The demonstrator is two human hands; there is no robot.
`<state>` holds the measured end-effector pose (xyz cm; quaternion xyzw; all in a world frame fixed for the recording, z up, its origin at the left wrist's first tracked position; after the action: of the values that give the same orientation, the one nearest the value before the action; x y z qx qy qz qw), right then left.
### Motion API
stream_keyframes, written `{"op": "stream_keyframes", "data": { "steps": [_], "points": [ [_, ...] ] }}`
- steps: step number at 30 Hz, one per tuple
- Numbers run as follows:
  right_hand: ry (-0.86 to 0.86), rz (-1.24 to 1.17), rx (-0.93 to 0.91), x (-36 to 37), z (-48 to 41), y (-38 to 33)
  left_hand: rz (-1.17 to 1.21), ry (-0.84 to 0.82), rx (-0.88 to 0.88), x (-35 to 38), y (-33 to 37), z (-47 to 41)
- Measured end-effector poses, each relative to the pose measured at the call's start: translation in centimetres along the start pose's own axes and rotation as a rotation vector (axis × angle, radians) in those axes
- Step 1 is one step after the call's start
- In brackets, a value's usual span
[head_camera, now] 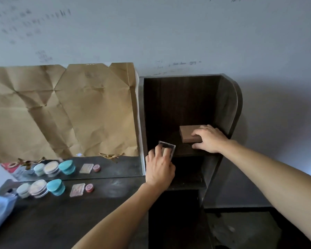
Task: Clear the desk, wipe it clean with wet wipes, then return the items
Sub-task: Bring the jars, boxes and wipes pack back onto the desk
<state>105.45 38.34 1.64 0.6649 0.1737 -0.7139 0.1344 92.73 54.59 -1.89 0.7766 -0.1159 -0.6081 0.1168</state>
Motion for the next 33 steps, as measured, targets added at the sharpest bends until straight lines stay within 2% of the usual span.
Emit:
{"op": "stream_keyframes", "data": {
  "steps": [4,8,16,21,26,30,33],
  "points": [
    [-0.057,-0.113,0.072,1.3,-1.4,-0.9,0.015,-0.019,-0.085,0.0,-1.0,2.3],
    [0.023,-0.107,0.104,1.7,-1.5,-0.9,0.015,0.009,-0.159,0.1,-2.0,4.0],
    [0.088,0.003,-0.066,1.8,-0.2,-3.7,0.036,0.025,-0.201,-0.1,-2.0,4.0],
    [0.035,-0.202,-0.068,2.2,-0.6,-3.6,0.018,0.068,-0.183,-0.5,-2.8,5.4],
    [0.034,-0.207,-0.115,2.7,2.1,-4.7,0.042,0.095,-0.227,-0.1,-4.3,7.8],
    [0.187,-0.186,-0.178,4.1,5.9,-6.4,0.061,0.083,-0.329,0.7,-6.8,10.4],
    [0.229,-0.229,-0.235,6.1,8.7,-8.5,0.037,0.050,-0.430,1.4,-9.4,13.0]
  ]
}}
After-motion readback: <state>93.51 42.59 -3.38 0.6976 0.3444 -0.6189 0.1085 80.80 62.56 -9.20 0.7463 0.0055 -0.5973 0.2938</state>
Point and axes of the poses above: each hand's wrist, its own z-axis away from the middle knuckle, its own x-axis out of the palm, y = z × x, the point moved 5 cm from there along -z, towards the middle knuckle, and after that the axes turned 4 degrees about -y, right-handed, at the moved point
